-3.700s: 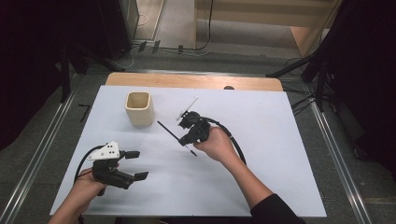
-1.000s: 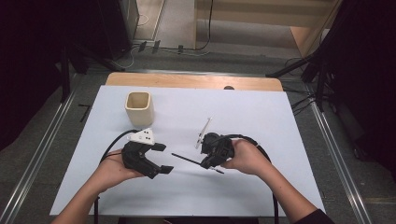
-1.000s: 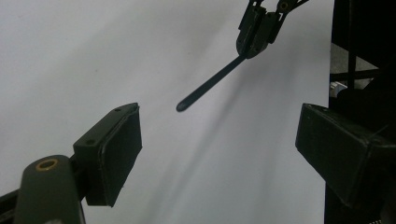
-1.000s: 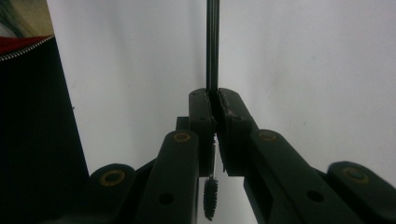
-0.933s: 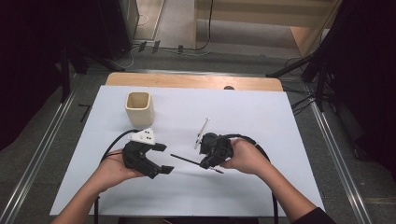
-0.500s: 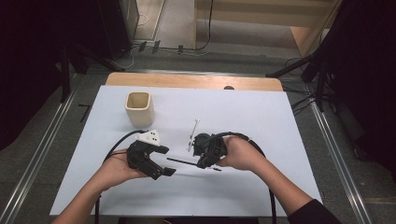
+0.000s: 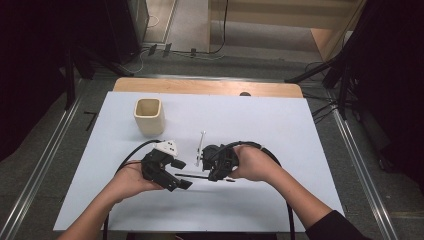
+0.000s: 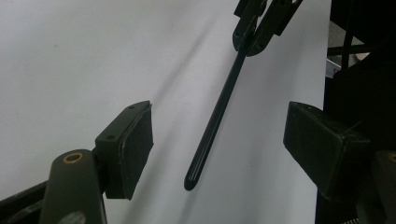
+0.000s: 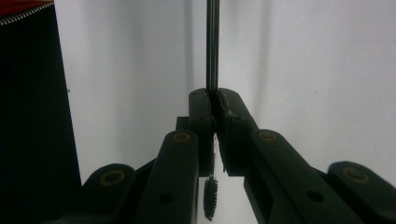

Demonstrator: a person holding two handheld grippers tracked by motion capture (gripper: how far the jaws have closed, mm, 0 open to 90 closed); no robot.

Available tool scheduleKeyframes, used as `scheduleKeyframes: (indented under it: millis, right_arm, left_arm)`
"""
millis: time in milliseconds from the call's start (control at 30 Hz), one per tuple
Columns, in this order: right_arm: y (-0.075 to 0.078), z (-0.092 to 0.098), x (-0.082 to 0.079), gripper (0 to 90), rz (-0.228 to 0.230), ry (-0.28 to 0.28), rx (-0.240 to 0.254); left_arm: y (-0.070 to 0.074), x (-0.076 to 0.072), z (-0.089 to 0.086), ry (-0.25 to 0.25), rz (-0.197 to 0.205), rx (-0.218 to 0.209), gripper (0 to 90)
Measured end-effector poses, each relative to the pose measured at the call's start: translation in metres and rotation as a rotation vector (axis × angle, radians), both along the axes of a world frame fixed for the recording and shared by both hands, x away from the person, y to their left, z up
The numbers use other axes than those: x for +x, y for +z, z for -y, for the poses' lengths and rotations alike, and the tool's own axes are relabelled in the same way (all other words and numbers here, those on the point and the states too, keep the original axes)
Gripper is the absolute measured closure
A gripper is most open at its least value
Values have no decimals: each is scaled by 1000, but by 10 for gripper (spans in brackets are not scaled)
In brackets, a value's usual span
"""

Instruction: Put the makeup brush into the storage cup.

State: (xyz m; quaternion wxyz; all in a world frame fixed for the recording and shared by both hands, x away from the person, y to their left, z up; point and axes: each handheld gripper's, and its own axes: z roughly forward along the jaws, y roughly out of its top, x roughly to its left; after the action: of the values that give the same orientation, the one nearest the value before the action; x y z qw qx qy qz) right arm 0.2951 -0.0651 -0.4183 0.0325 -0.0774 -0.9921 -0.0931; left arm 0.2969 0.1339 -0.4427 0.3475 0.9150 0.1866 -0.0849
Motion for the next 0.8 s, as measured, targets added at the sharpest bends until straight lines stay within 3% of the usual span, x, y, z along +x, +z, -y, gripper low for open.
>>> scheduleKeyframes:
  millis: [100, 133, 367, 633, 800]
  right_arm:
    - [1, -2, 0, 863, 4, 12, 7]
    - [2, -3, -1, 863, 9, 17, 2]
    - [3, -6, -1, 862, 14, 36, -2]
    - [3, -8, -4, 862, 21, 51, 1]
    - [3, -9, -5, 862, 26, 75, 5]
  left_arm:
    - [-2, 2, 2, 0, -14, 10, 246]
    - [-2, 2, 3, -4, -19, 7, 298]
    - [-5, 3, 6, -17, -48, 15, 360]
    - [-8, 5, 8, -5, -95, 9, 587]
    - [-11, 4, 12, -38, -122, 26, 692]
